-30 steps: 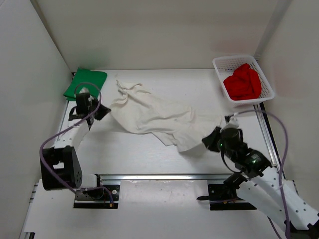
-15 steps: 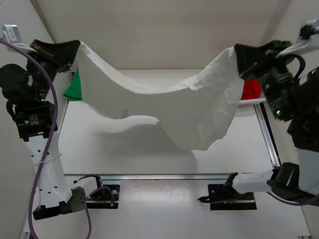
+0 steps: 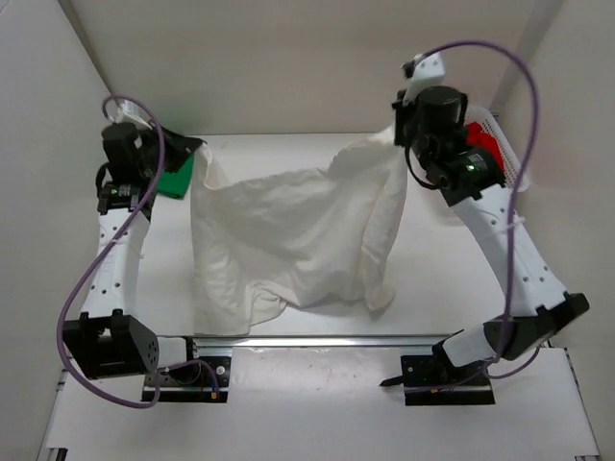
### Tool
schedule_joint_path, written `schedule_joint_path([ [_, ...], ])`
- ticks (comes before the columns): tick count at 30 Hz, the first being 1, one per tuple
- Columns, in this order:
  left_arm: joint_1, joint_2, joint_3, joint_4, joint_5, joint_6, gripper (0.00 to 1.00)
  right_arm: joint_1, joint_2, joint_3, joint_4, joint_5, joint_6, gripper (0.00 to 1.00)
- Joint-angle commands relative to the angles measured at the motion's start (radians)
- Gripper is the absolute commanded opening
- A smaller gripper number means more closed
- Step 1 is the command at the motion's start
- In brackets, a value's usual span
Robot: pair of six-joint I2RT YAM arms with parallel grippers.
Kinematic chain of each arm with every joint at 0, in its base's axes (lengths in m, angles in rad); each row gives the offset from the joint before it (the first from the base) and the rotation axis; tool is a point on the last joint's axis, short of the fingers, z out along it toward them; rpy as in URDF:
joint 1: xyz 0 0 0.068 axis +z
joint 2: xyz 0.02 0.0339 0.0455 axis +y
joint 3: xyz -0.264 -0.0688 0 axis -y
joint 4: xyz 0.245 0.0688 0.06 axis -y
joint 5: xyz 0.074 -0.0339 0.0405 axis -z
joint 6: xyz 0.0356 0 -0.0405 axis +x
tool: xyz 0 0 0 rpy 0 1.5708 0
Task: Fold and stack the t-shirts
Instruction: Flatten out the tshirt
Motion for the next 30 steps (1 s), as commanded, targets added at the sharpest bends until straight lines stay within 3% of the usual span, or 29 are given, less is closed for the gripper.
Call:
schedule_joint_path([
  [1, -0.007, -0.059, -0.151, 0.052, -0.112, 0.08, 0.0, -0.122, 0.023, -0.114, -0.052, -0.469, 0.19, 0.0],
  [3, -0.016, -0.023, -0.228, 0.113, -0.123, 0.06, 0.0, -0.183, 0.105, -0.084, -0.067, -0.558, 0.178, 0.0],
  [5, -0.032, 0.094, -0.198, 0.134, -0.146, 0.066, 0.0, -0.245, 0.257, 0.156, -0.141, -0.536, 0.167, 0.0],
  [7, -0.064, 0.277, -0.009, 0.094, -0.152, 0.065, 0.0, -0.299, 0.507, 0.46, -0.242, -0.522, 0.16, 0.0],
  [8, -0.066, 0.347, 0.089, 0.095, -0.129, 0.04, 0.0, -0.325, 0.538, 0.566, -0.214, -0.508, 0.186, 0.0],
  [10, -0.058, 0.399, 0.22, 0.126, -0.077, -0.03, 0.0, -0.368, 0.517, 0.562, -0.027, -0.609, 0.256, 0.0],
  [13, -0.049, 0.43, 0.453, 0.127, -0.103, -0.04, 0.0, -0.42, 0.517, 0.696, 0.148, -0.633, 0.321, 0.0],
  [17, 0.002, 0.398, 0.581, 0.239, -0.124, -0.081, 0.0, -0.431, 0.417, 0.631, 0.458, -0.59, 0.275, 0.0],
  [19, 0.014, 0.41, 0.648, 0.23, -0.147, -0.061, 0.0, -0.44, 0.428, 0.68, 0.46, -0.6, 0.264, 0.0],
  [22, 0.037, 0.447, 0.73, 0.209, -0.164, -0.05, 0.0, -0.474, 0.413, 0.621, 0.425, -0.616, 0.27, 0.0],
  [27, 0.095, 0.409, 0.609, 0.204, -0.183, -0.032, 0.0, -0.459, 0.369, 0.515, 0.237, -0.539, 0.162, 0.0],
  [29, 0.097, 0.358, 0.489, 0.21, -0.169, -0.021, 0.0, -0.436, 0.298, 0.37, 0.212, -0.504, 0.118, 0.0],
  [30, 0.1, 0.312, 0.387, 0.238, -0.161, -0.021, 0.0, -0.42, 0.211, 0.199, 0.247, -0.498, 0.091, 0.0],
])
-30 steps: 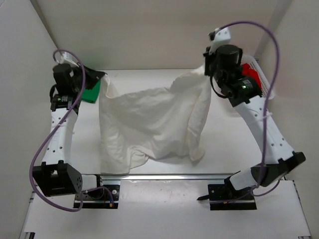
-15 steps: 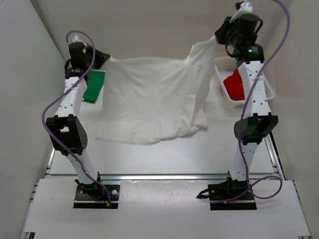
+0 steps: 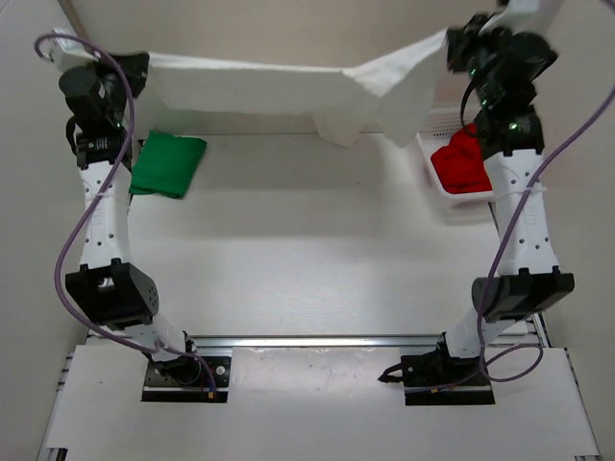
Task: Fold and stack the t-shirts
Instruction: Flatten out the tshirt
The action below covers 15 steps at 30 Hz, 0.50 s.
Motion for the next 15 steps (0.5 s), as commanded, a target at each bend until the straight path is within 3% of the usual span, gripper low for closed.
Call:
schedule_joint_path([
  [1, 0.018, -0.123, -0.305, 0.011, -0.007, 0.021, 0.0, 0.056, -0.136, -0.438, -0.035, 0.067, -0.1, 0.0],
  [2, 0.026, -0.165, -0.383, 0.033, -0.021, 0.027, 0.0, 0.062, -0.25, -0.665, 0.046, 0.08, -0.097, 0.0],
  [4, 0.035, -0.321, -0.7, 0.105, -0.061, 0.027, 0.0, 0.081, -0.432, -0.934, 0.111, 0.047, -0.043, 0.0],
  [5, 0.049, -0.349, -0.776, 0.114, -0.081, 0.021, 0.0, 0.087, -0.48, -1.086, 0.123, 0.027, -0.019, 0.0],
  [7, 0.055, -0.476, -1.058, 0.16, -0.095, 0.012, 0.0, 0.11, -0.617, -1.301, 0.157, 0.015, 0.074, 0.0],
  [8, 0.055, -0.49, -1.114, 0.16, -0.107, 0.007, 0.0, 0.113, -0.645, -1.408, 0.157, -0.004, 0.123, 0.0],
  [13, 0.139, -0.515, -1.477, 0.18, 0.052, -0.034, 0.0, 0.125, -0.851, -1.703, 0.027, -0.005, 0.313, 0.0],
  [15, 0.184, -0.507, -1.504, 0.134, 0.124, 0.008, 0.0, 0.089, -0.934, -1.792, -0.042, -0.05, 0.379, 0.0],
])
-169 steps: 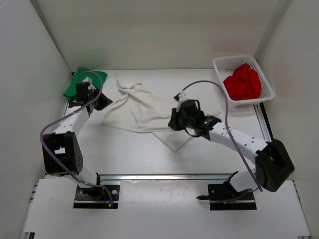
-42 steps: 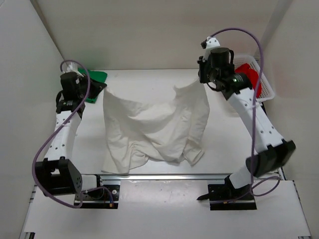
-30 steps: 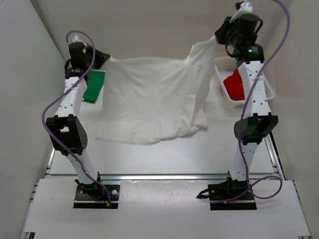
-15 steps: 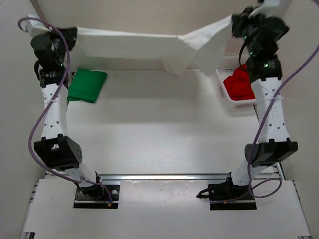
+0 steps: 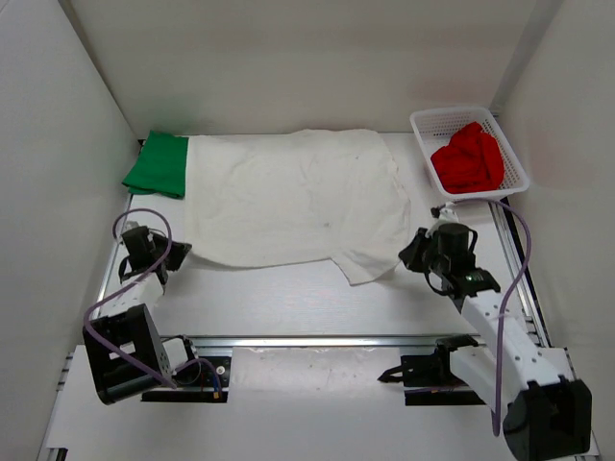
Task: Fold and stack the t-shirts
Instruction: Flatten out the tshirt
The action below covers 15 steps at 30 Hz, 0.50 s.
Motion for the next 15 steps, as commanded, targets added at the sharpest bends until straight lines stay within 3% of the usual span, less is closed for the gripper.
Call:
schedule_joint_path([
  [1, 0.074, -0.02, -0.05, -0.011, 0.111, 0.043, 0.0, -0.028, -0.165, -0.07, -0.072, -0.051, 0.173, 0.0],
  [6, 0.105, -0.122, -0.07, -0.139, 0.134, 0.128, 0.0, -0.03, -0.351, -0.061, -0.37, -0.086, 0.225, 0.0],
  [8, 0.059, -0.176, -0.043, -0.227, 0.096, 0.171, 0.0, 0.073, -0.441, -0.035, -0.464, -0.054, 0.309, 0.0],
  [13, -0.007, -0.231, -0.047, -0.262, 0.042, 0.203, 0.0, 0.289, -0.527, -0.059, -0.536, 0.105, 0.46, 0.0],
  [15, -0.018, -0.208, -0.027, -0.236, 0.055, 0.174, 0.0, 0.318, -0.477, -0.058, -0.504, 0.162, 0.463, 0.0],
])
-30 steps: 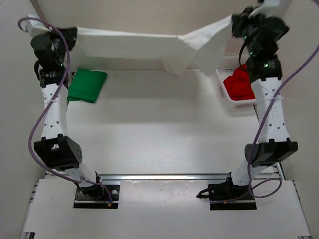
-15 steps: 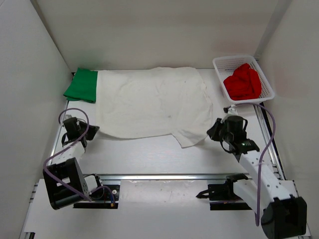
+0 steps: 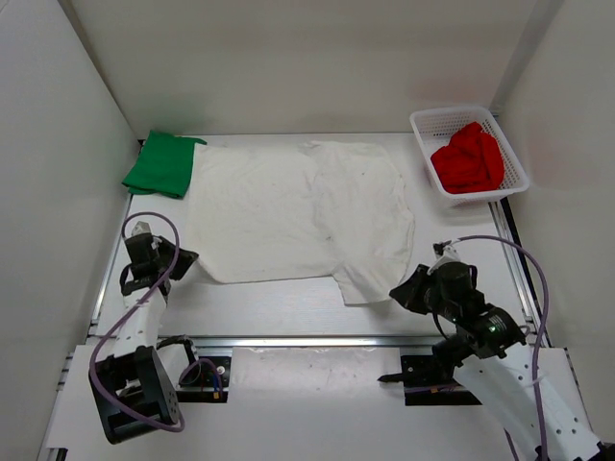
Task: Fold and stack the t-shirts
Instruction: Flatten out the tshirt, then fold the flattened tshirt in 1/3 of the way
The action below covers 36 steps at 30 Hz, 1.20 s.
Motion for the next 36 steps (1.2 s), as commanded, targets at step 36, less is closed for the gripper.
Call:
schedule_joint_path([
  [36, -0.007, 0.798, 0.594, 0.194, -0.043, -0.206, 0.01, -0.388, 1.69, 1.373, 0.25, -0.125, -0.418, 0.0],
])
